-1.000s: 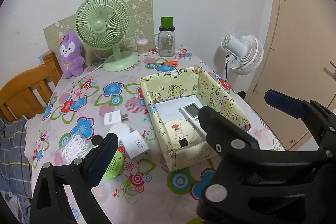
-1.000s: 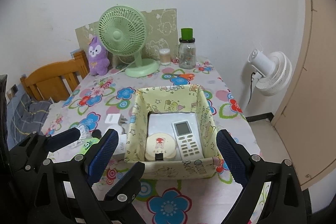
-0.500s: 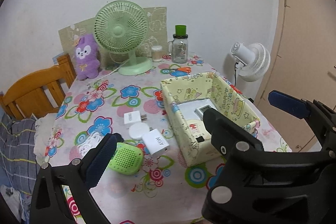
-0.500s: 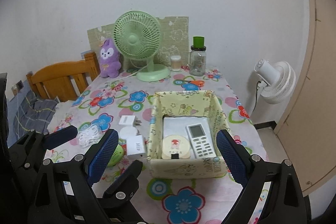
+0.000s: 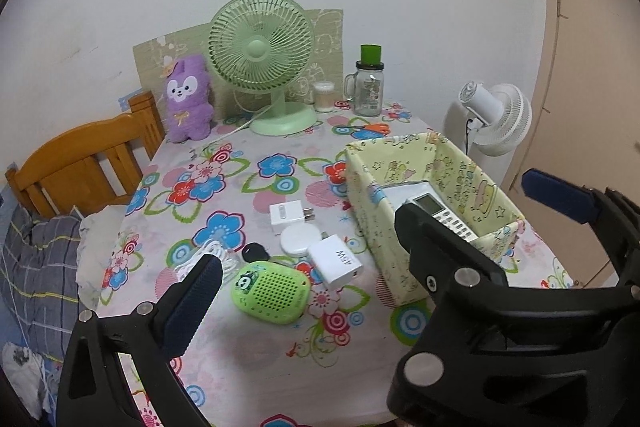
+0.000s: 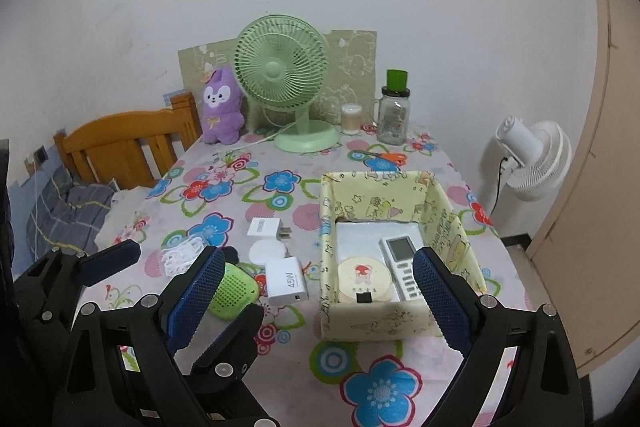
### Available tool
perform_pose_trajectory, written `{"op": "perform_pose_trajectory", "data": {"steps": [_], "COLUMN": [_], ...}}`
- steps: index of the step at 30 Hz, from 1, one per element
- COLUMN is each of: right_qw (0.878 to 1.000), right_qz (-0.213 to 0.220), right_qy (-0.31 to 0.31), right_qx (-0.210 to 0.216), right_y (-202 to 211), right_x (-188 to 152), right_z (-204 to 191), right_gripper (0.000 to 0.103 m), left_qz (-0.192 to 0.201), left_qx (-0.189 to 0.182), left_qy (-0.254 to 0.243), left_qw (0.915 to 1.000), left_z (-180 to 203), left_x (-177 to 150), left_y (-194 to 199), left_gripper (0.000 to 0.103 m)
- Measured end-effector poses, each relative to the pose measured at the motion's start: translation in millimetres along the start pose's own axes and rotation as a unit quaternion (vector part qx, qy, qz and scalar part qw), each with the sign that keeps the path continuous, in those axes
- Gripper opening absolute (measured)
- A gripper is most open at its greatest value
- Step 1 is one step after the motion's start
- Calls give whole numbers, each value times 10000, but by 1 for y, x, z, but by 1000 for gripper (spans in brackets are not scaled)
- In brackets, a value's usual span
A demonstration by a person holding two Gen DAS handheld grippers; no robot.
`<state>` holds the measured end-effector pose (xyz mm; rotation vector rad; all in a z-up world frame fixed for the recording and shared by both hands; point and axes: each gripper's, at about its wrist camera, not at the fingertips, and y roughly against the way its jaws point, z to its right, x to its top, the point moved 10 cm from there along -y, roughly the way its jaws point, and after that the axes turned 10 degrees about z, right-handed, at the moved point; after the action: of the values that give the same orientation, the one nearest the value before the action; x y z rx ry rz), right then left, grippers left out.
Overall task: Organize rigid objects
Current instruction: 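Lift both tools up and away from the basket, then move right tool toward white round puck while left tool approaches clear cable box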
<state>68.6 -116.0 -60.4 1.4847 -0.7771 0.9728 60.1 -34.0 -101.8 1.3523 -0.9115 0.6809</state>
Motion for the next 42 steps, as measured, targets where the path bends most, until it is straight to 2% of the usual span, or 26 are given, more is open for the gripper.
{"op": "perform_pose_trajectory", "data": {"steps": [9, 21, 32, 42], "right_qw": [9996, 9994, 9983, 9966], "right_qz": [-249, -100, -296, -515], "right_qy": [-2, 286, 411, 454], "right_qx": [141, 172, 281, 464], "right_y": [-18, -41, -74, -107], "right_x": [-11, -18, -31, -39], "right_z": [-25, -54, -76, -90], "right_gripper": [99, 99, 98, 95], "left_qz": [-149, -349, -537, -722], "left_qx": [15, 150, 257, 505], "left_qy": [117, 302, 427, 611], "left_qw": [9998, 9988, 9973, 9942], "left_z": [-24, -64, -92, -120], "left_x": [-12, -33, -49, -59], "left_y": [-7, -29, -56, -82], "left_gripper": [103, 102, 102, 101]}}
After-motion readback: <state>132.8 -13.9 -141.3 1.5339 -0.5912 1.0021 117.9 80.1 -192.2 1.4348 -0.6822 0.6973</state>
